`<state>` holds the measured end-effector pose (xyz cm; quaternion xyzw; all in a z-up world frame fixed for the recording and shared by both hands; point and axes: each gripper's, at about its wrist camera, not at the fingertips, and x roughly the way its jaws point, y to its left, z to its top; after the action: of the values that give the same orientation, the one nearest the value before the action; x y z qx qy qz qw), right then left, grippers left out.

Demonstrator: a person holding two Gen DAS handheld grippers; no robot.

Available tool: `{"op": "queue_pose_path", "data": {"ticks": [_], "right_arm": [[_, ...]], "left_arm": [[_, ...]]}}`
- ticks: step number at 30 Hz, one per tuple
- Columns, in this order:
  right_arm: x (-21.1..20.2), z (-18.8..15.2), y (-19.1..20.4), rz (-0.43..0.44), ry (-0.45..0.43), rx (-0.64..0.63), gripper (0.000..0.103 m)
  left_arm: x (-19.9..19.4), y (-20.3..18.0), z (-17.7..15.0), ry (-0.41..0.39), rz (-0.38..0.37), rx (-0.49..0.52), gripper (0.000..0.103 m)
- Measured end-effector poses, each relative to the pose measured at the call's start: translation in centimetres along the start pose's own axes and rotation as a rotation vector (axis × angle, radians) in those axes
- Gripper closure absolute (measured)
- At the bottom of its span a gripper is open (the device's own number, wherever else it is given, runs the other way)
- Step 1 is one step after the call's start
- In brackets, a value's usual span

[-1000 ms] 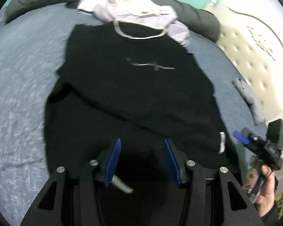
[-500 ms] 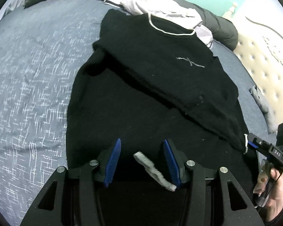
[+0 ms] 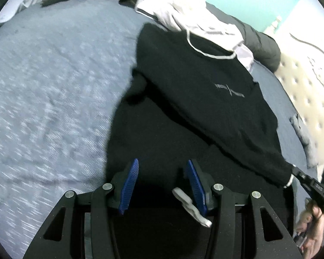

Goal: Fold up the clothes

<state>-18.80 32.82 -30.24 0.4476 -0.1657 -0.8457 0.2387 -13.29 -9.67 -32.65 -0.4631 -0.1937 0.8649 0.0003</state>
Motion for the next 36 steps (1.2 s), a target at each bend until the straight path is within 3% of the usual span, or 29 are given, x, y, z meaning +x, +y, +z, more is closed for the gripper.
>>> {"op": "queue_pose_path", "data": {"ticks": [3,9,16,17,18,19,20,24,31,36], "right_arm": [[-0.4,0.1,-0.3,0.011,-0.016,0.014,0.101],[-1.2,0.3,-0.9,0.029,-0.047,0.039,0.101],[-0.9,0.4,-1.7,0.029,-0.034,0.052,0.101],[-0.8,0.4,-1.7,0.030,-0.031,0.053,0.101],[-0.7,0.4,-1.8,0.031,-0.029,0.056,0.101],[-0.6,0.4,-1.9,0.031,-0.027,0.057,0.101],[-0.5,0.4,-1.9,0.030,-0.026,0.059,0.101],[-0.4,0.4,-2.2,0.027,-0.021,0.068,0.101],[-0.6,0.3,-2.4,-0.017,-0.024,0.074,0.102],[-0.6,0.2,-3.3,0.004,-0.020,0.114,0.102]], "left_arm": [[-0.5,0.9,1.6,-0.038,0.055,0.008,0.052],[1.2,2.0,5.0,-0.039,0.135,0.047,0.052],[3.4,1.4,6.3,-0.003,0.101,0.123,0.054],[3.8,1.2,6.4,0.004,0.102,0.142,0.056],[4.2,0.9,6.4,0.011,0.107,0.162,0.068],[4.5,0.7,6.5,0.017,0.113,0.181,0.090],[4.7,0.3,6.4,0.019,0.135,0.216,0.093],[4.4,0.3,6.4,-0.002,0.140,0.249,0.095],[4.1,4.1,6.2,-0.017,0.056,0.058,0.095],[2.8,1.6,5.9,-0.046,0.017,0.159,0.093]]}}
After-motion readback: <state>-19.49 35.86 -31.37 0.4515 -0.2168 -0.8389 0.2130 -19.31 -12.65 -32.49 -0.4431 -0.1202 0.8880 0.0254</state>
